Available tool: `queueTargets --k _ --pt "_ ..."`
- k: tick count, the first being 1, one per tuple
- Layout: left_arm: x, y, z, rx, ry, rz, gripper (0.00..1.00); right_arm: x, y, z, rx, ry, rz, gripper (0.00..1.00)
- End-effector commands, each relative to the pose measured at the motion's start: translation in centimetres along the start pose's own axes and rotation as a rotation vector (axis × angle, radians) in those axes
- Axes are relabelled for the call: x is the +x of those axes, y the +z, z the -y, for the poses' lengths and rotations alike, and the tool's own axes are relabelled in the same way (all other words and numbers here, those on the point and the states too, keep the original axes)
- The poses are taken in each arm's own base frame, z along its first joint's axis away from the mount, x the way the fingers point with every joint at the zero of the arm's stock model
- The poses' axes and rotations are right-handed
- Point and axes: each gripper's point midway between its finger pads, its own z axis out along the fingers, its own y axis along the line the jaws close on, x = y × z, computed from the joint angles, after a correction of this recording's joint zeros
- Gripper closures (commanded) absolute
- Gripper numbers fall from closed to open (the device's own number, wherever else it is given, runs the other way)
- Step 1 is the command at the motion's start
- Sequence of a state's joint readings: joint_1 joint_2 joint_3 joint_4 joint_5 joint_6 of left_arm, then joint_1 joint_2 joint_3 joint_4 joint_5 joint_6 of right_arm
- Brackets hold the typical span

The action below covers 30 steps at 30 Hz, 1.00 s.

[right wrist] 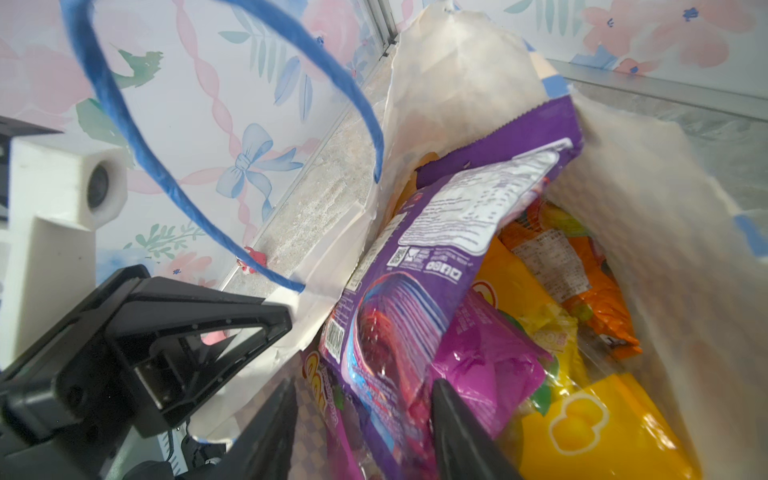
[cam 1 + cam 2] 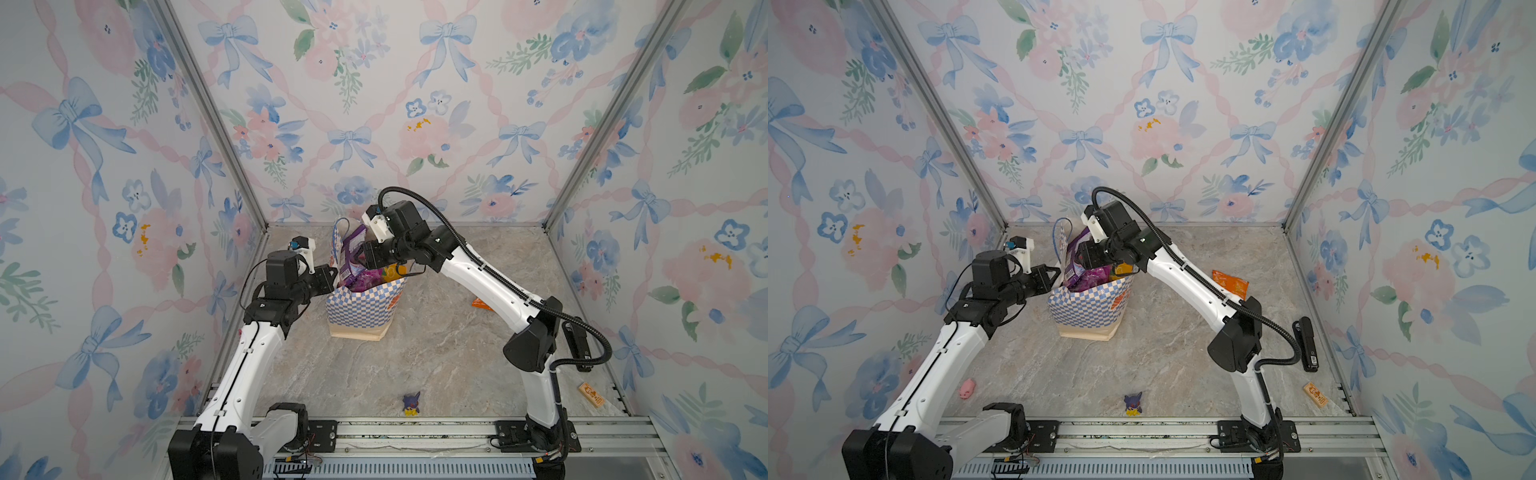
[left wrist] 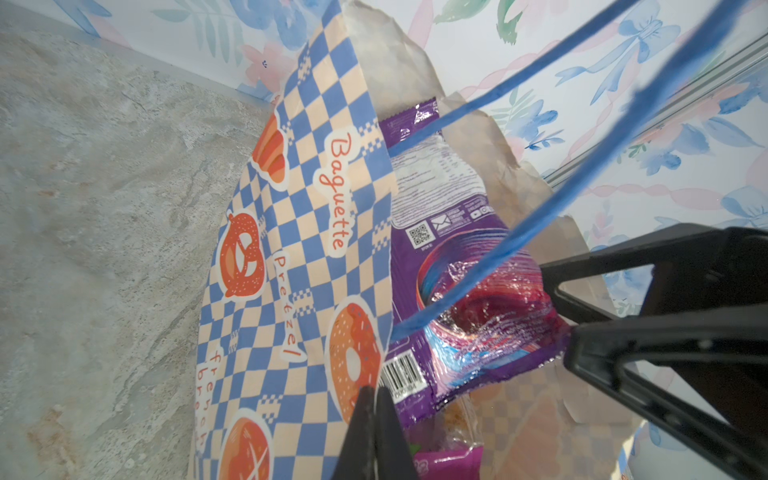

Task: Place the snacks into the paper bag

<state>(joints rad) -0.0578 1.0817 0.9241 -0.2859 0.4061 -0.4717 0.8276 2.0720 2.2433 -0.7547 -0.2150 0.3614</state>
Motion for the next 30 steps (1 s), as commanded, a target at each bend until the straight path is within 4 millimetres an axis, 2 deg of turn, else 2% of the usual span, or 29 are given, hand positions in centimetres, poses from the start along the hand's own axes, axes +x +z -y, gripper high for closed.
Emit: queueTargets --k 1,7,11,16,19,23,25,30 --pt "-0.5 -0.3 0.4 0.012 0.016 0.001 1.00 -1.2 -5.4 -2.2 -0.019 -0.041 0.038 0.45" --pt "-0.4 -0.3 0.5 0.017 0.013 0.000 1.00 -0.9 -10.5 -2.6 0.007 -0.086 0.067 0.42" --pt "-0.7 -0.6 0.8 0.024 0.019 0.010 1.00 -0.7 -14.6 -0.1 0.121 -0.077 0.119 0.36" --pt "-0.9 -1.0 1.1 0.031 0.024 0.021 1.00 0.7 -20.2 6.1 0.230 0.090 0.225 0.17" --pt "-0.9 -0.9 1.0 0.028 0.024 0.018 1.00 2.9 -23.4 11.1 0.326 0.216 0.282 0.06" --pt "-0.8 -0.6 1.0 0.033 0.022 0.008 1.00 6.7 -26.7 17.5 0.447 0.386 0.313 0.01" --pt "-0.7 -0.5 0.8 0.030 0.020 0.006 1.00 9.0 -27.5 20.5 0.493 0.465 0.304 0.03" --pt "-0.7 -0.5 0.7 0.025 0.020 0.006 1.00 13.4 -27.4 25.6 0.452 0.633 0.309 0.03"
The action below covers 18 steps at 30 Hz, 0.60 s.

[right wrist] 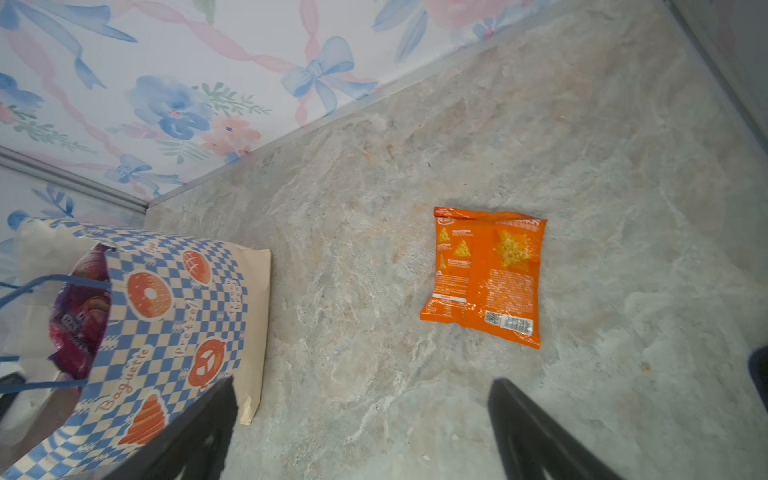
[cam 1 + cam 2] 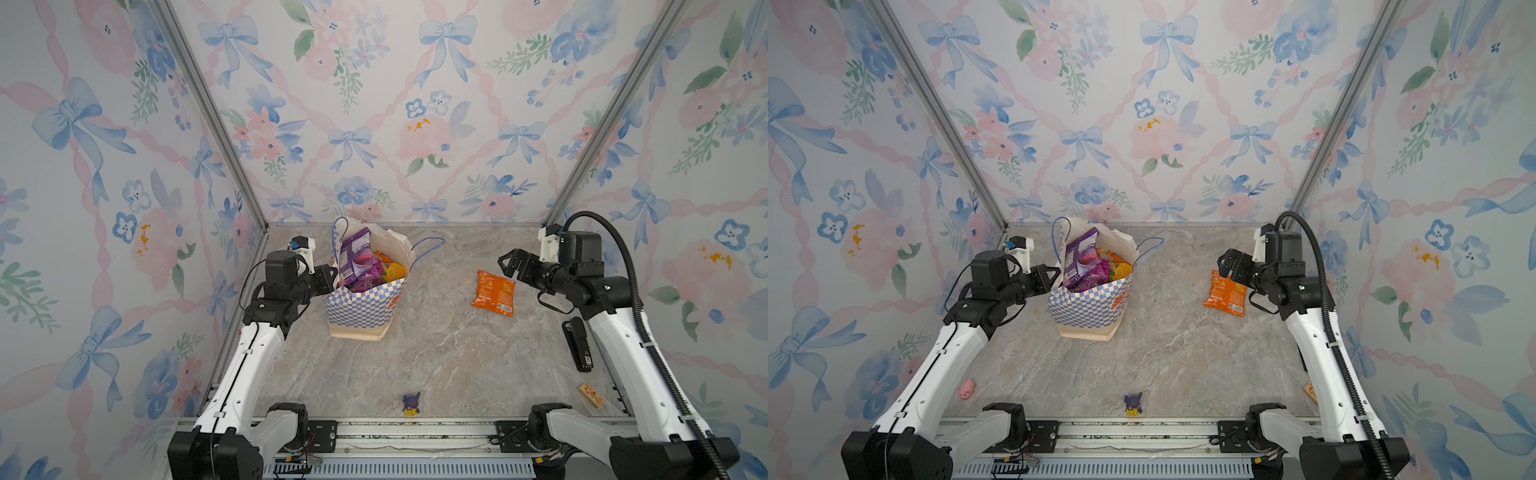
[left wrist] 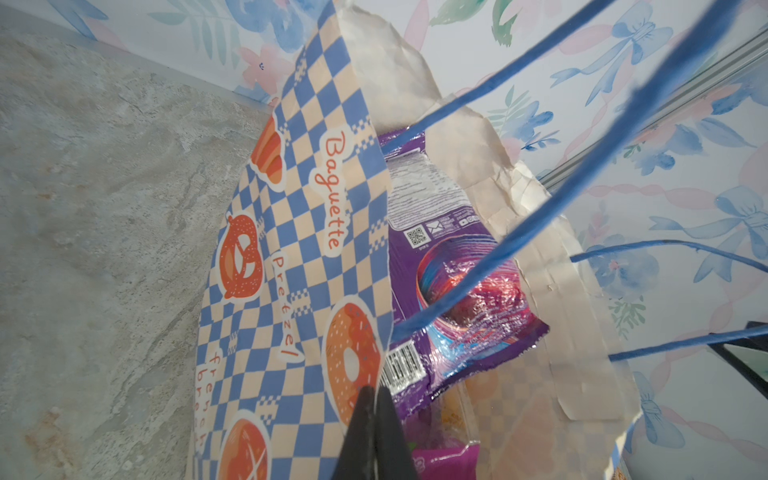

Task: Place the snacks into the paper bag
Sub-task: 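Move the right gripper over the orange chips bag on the table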

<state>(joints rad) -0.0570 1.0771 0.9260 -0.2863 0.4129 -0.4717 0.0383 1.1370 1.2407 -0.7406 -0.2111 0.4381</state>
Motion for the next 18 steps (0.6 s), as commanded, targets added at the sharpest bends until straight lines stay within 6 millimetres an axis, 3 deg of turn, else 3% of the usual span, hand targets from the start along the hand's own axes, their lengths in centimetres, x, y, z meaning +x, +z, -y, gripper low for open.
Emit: queueTargets --k 1,7,18 --pt "-0.5 -0.3 0.4 0.015 0.017 0.001 1.00 1.1 1.5 2.0 -0.073 0.094 -0.039 0.03" --pt "-0.3 0.0 0.3 0.016 0.011 -0.009 1.00 3.8 5.2 7.5 0.093 0.124 -0.164 0.04" --pt "-0.3 0.0 0.0 0.004 0.010 -0.009 1.00 4.4 13.3 11.0 0.128 0.224 -0.311 0.03"
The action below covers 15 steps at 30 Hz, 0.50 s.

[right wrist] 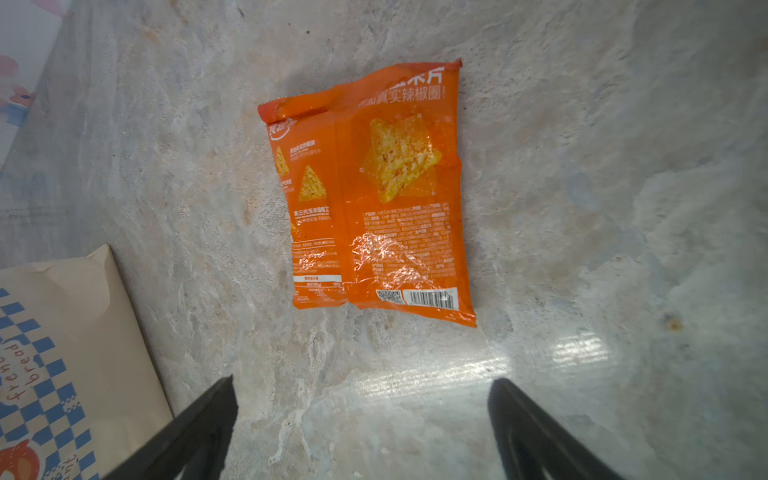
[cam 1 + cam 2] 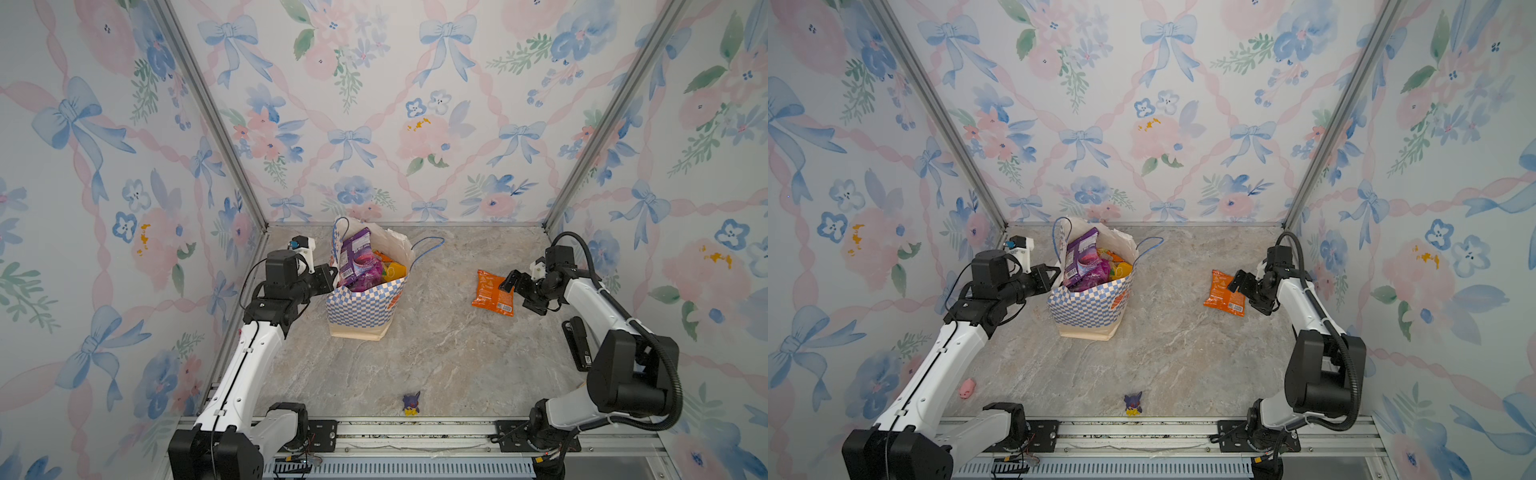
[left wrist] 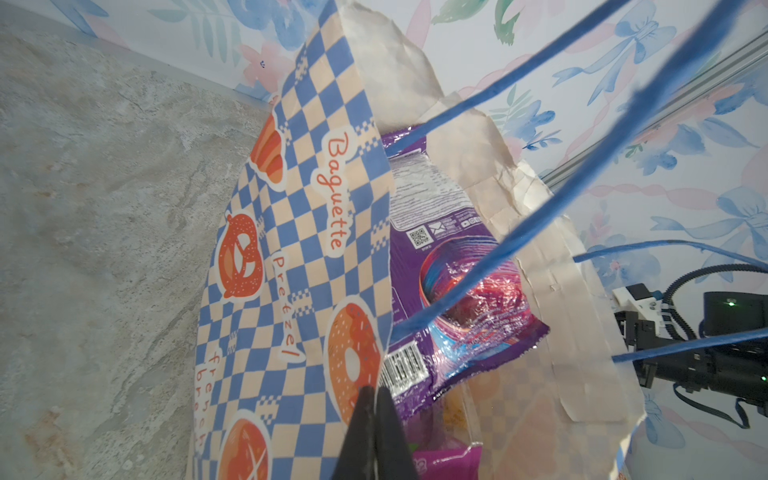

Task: Place the snacks into the paper bag
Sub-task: 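Move the right gripper over the orange chips bag on the table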

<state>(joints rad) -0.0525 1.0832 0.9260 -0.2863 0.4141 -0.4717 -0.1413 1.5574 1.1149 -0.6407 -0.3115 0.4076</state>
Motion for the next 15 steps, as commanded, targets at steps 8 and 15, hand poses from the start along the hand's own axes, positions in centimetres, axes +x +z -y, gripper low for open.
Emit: queueTargets --k 8,15 --pt "-0.2 0.0 0.2 0.008 0.009 -0.010 1.00 -2.1 3.6 1.2 -0.047 0.027 -0.028 0.03" --pt "-0.3 -0.1 0.3 0.010 0.010 -0.006 1.00 -0.5 5.6 2.2 -0.095 0.080 -0.061 0.03"
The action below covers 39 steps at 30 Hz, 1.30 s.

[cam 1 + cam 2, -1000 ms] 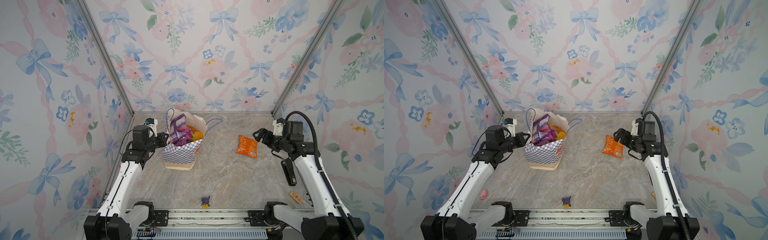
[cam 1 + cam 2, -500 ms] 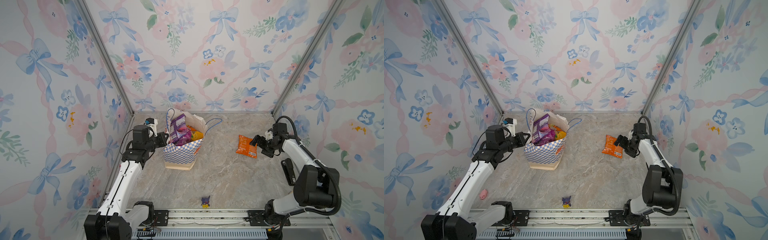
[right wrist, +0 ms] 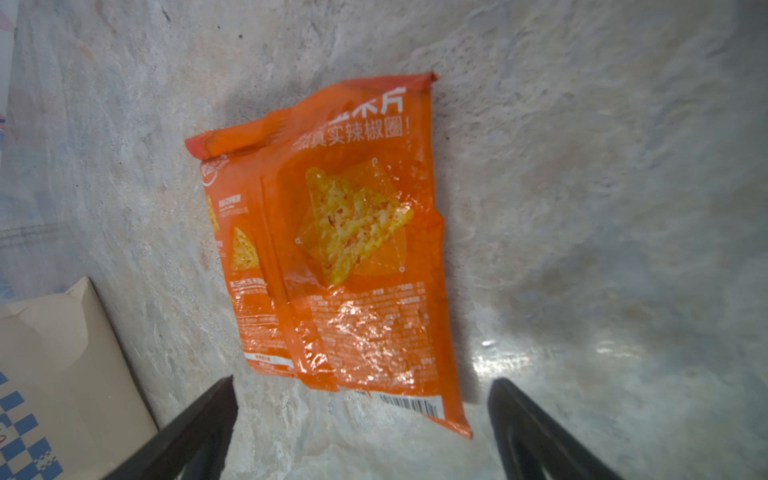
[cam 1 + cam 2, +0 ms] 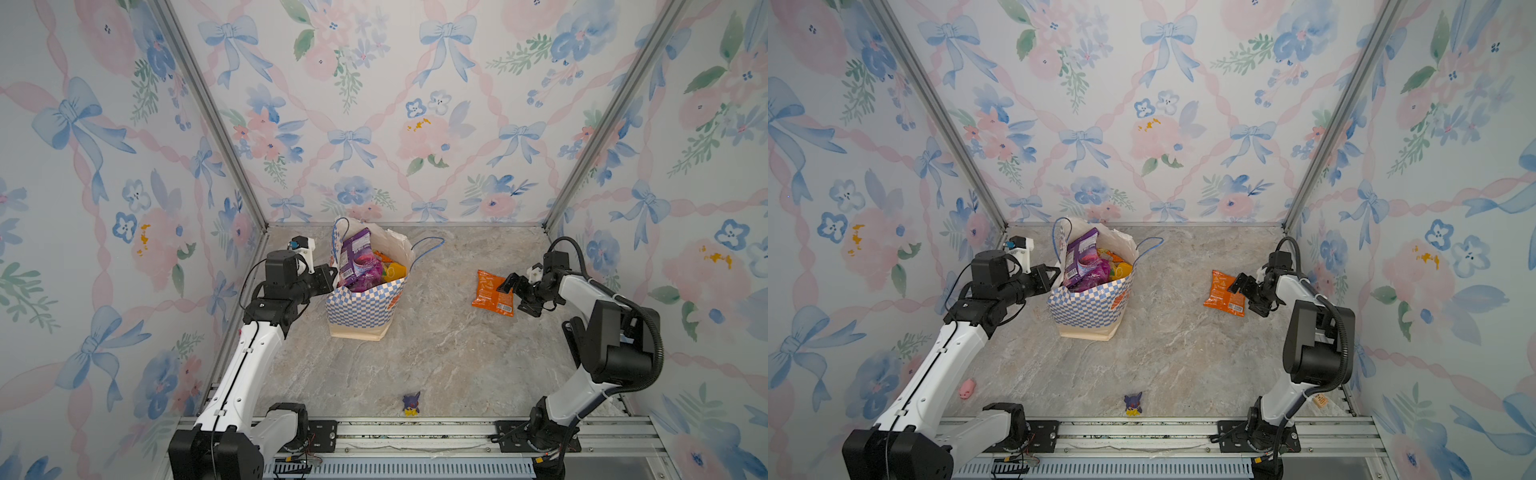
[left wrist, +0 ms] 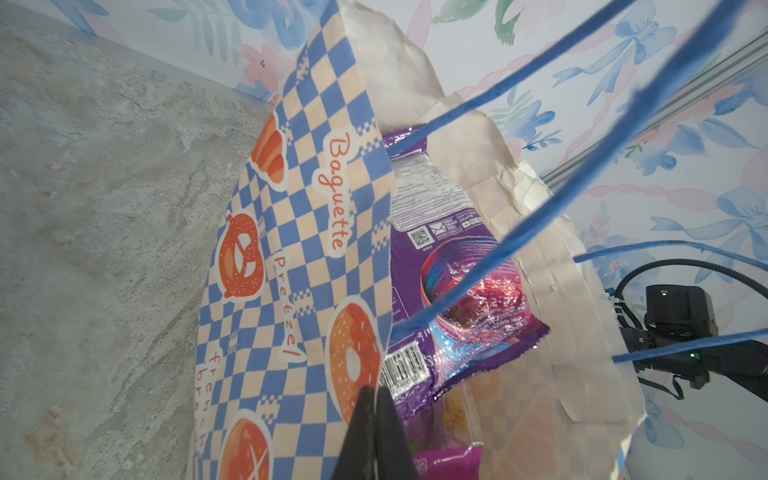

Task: Place the snacks into the paper bag
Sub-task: 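Move the right gripper over the orange chips bag on the table, then lower the right gripper and close it on the orange chips bag edge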

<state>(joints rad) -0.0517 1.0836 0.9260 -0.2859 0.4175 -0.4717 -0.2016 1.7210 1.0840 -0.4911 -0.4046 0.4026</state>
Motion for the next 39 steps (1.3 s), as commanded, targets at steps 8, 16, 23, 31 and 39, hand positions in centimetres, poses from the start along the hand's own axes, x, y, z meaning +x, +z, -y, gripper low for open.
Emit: queueTargets --k 8,16,23,31,39 --pt "-0.3 0.0 0.1 0.006 0.007 -0.008 1.00 1.4 1.9 1.2 -0.065 0.040 -0.032 0.04" --pt "-0.4 0.0 0.2 0.008 0.006 -0.008 1.00 1.7 2.8 1.8 -0.145 0.075 -0.036 0.03" --pt "-0.5 0.0 0.2 0.007 0.004 -0.006 1.00 1.8 3.5 1.6 -0.185 0.078 -0.050 0.00" --pt "-0.6 0.0 0.3 0.007 0.005 -0.003 1.00 1.9 3.9 1.8 -0.177 0.084 -0.062 0.07" --pt "-0.5 0.0 0.2 0.006 0.008 -0.005 1.00 2.4 4.1 1.7 -0.151 0.054 -0.087 0.13"
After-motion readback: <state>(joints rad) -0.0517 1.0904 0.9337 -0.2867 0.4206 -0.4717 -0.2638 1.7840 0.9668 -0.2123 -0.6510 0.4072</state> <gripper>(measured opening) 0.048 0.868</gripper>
